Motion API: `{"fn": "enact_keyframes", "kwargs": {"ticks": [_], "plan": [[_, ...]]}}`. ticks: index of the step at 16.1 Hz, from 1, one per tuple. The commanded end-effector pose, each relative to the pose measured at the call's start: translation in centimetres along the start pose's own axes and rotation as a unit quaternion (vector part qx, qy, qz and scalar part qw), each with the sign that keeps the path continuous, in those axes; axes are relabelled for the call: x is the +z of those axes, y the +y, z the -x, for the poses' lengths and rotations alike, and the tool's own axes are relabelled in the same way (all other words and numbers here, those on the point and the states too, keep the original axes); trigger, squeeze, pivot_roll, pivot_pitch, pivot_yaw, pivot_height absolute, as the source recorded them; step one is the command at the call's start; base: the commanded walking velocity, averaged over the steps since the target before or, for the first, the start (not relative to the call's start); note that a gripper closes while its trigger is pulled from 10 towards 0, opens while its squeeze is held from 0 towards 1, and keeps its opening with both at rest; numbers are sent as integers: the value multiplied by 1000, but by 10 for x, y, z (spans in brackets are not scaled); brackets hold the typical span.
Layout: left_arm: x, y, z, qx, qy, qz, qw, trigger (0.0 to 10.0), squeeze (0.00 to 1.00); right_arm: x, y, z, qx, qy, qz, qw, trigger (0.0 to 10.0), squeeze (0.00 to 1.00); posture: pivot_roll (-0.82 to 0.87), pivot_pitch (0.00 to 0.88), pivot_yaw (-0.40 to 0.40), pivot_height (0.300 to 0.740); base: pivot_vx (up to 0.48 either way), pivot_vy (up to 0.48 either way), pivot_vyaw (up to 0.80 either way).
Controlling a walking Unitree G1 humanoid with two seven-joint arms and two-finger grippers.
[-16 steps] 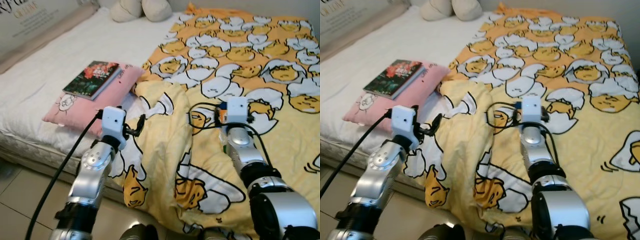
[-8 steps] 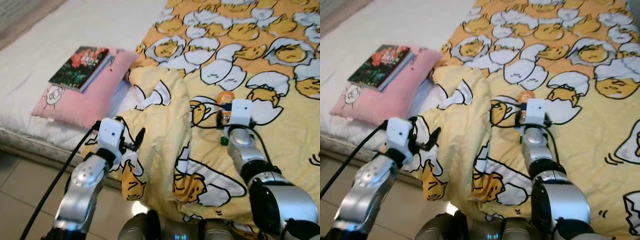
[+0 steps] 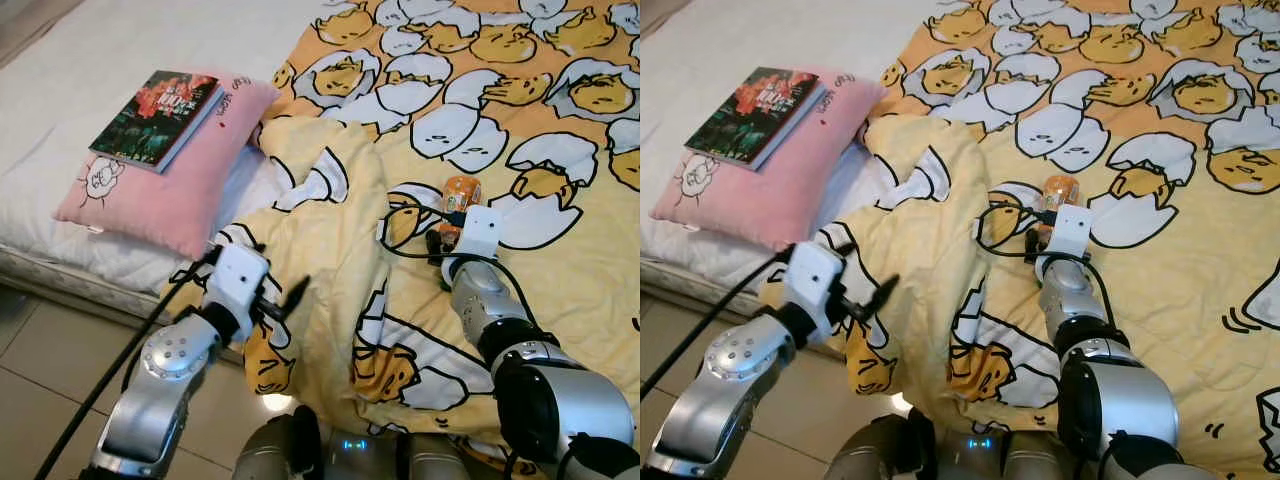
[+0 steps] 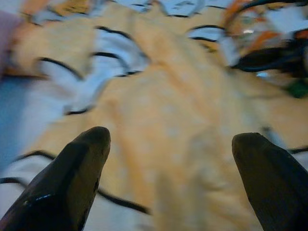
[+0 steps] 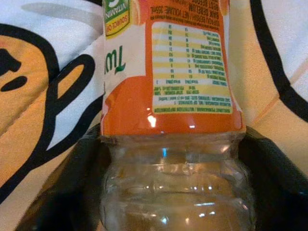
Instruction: Clean up the room
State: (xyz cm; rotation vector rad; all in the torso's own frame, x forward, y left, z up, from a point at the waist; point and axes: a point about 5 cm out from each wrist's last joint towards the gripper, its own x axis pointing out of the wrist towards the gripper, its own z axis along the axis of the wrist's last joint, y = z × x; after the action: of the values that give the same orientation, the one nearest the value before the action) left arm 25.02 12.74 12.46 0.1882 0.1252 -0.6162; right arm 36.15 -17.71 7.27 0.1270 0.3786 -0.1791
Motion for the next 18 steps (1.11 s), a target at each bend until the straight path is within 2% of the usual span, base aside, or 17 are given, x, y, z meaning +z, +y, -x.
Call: {"fn": "enact_keyframes", "kwargs": {"ticks": [1, 3, 5, 6, 7, 8, 10, 12, 14, 15, 16, 18], "plan": [[5, -16, 1, -56, -11, 27, 998, 10000, 0, -21, 3, 3, 10, 42, 14, 999, 0, 0, -15, 271, 130, 736, 0, 0, 0], [11, -33, 2, -122, -27, 40, 991, 10000, 0, -18, 8, 4, 19, 26, 44, 999, 0, 0, -30, 246, 124, 736, 0, 0, 0], [18, -42, 2, -160, -42, 55, 985, 10000, 0, -19, 10, 4, 24, 19, 58, 998, 0, 0, -39, 229, 122, 736, 0, 0, 0], [31, -47, -1, -198, -65, 100, 973, 10000, 0, -16, 9, 4, 30, 9, 66, 997, 0, 0, -53, 201, 113, 736, 0, 0, 0], [31, -47, -1, -198, -65, 100, 973, 10000, 0, -16, 9, 4, 30, 9, 66, 997, 0, 0, -53, 201, 113, 736, 0, 0, 0], [37, -48, -3, -218, -70, 122, 966, 10000, 0, -13, 9, 3, 35, 5, 65, 997, 0, 0, -55, 195, 111, 736, 0, 0, 0], [40, -45, -9, -207, -73, 110, 969, 10000, 0, -3, 6, 2, 31, -20, 71, 997, 0, 0, -77, 159, 95, 736, 0, 0, 0], [29, -38, -18, -165, -59, 93, 980, 10000, 0, 12, 6, 4, 31, -83, 99, 991, 0, 0, -113, 103, 83, 736, 0, 0, 0], [24, -35, -24, -144, -61, 102, 982, 10000, 0, 20, 0, 8, 16, -126, 98, 987, 0, 0, -139, 55, 84, 736, 0, 0, 0], [18, -33, -29, -129, -58, 106, 984, 10000, 0, 27, -7, 16, -2, -170, 96, 981, 0, 0, -160, 22, 90, 736, 0, 0, 0], [14, -32, -32, -124, -54, 108, 985, 10000, 0, 30, -10, 22, -11, -192, 93, 977, 0, 0, -171, 0, 94, 736, 0, 0, 0], [5, -32, -37, -123, -46, 119, 984, 10000, 0, 36, -15, 45, -34, -256, 99, 961, 0, 0, -194, 0, 98, 736, 0, 124, 0]]}}
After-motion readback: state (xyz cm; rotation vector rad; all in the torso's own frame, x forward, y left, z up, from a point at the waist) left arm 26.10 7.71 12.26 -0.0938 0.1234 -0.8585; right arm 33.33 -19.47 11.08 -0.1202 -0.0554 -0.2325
